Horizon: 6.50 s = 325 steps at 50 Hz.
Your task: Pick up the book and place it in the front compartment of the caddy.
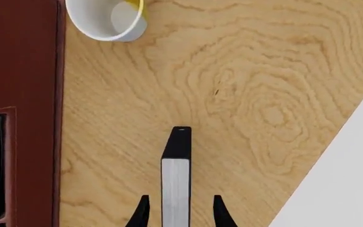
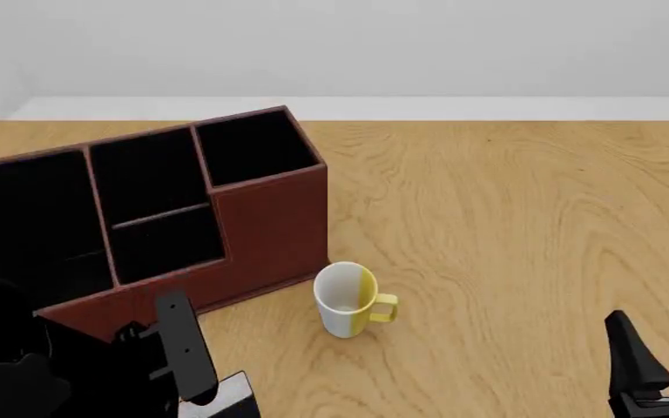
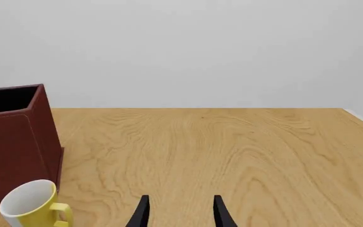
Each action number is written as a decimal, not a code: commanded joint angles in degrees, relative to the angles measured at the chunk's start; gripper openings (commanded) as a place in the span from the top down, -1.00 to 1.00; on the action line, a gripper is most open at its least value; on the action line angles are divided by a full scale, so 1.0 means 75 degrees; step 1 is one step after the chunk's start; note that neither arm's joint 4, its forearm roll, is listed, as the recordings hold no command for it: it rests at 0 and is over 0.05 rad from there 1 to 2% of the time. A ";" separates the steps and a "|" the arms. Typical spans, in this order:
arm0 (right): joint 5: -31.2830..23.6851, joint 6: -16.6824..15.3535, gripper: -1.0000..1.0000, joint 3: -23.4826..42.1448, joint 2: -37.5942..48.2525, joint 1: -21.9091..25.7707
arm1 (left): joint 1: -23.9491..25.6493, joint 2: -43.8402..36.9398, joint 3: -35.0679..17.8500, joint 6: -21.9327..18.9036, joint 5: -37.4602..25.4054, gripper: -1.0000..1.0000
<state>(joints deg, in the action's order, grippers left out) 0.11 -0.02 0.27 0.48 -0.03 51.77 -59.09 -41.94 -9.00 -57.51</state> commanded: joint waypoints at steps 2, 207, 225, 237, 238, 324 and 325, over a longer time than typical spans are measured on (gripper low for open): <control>0.0000 -0.0001 -1.00 0.0000 0.0001 0.0000 | -0.0151 -0.0038 0.0282 -0.0098 0.0244 -1.00; 0.0000 0.0003 -1.00 0.0000 0.0002 0.0000 | -0.5053 -0.2404 -0.6603 -0.6830 -0.1644 1.00; 0.0000 0.0007 -1.00 0.0000 0.0006 -0.0001 | -0.5168 -0.2281 -0.5970 -0.6603 -0.1243 1.00; 0.0000 -0.0005 -1.00 0.0000 -0.0004 0.0000 | -0.5277 -0.2249 -0.5393 -0.6629 -0.0673 1.00; 0.0000 0.0004 -1.00 0.0000 0.0002 0.0000 | -0.5286 -0.2269 -0.5395 -0.6604 -0.0635 1.00; 0.0000 0.0001 -1.00 0.0000 0.0003 -0.0001 | -0.6102 -0.3572 -0.4638 -0.6845 0.1762 1.00; 0.0000 0.0003 -1.00 0.0000 0.0005 -0.0003 | -0.6045 -0.3619 -0.4632 -0.6762 0.1787 1.00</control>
<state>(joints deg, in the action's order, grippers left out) 0.12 -0.01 0.27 0.49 -0.03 6.40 -84.67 -77.04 -59.44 -46.67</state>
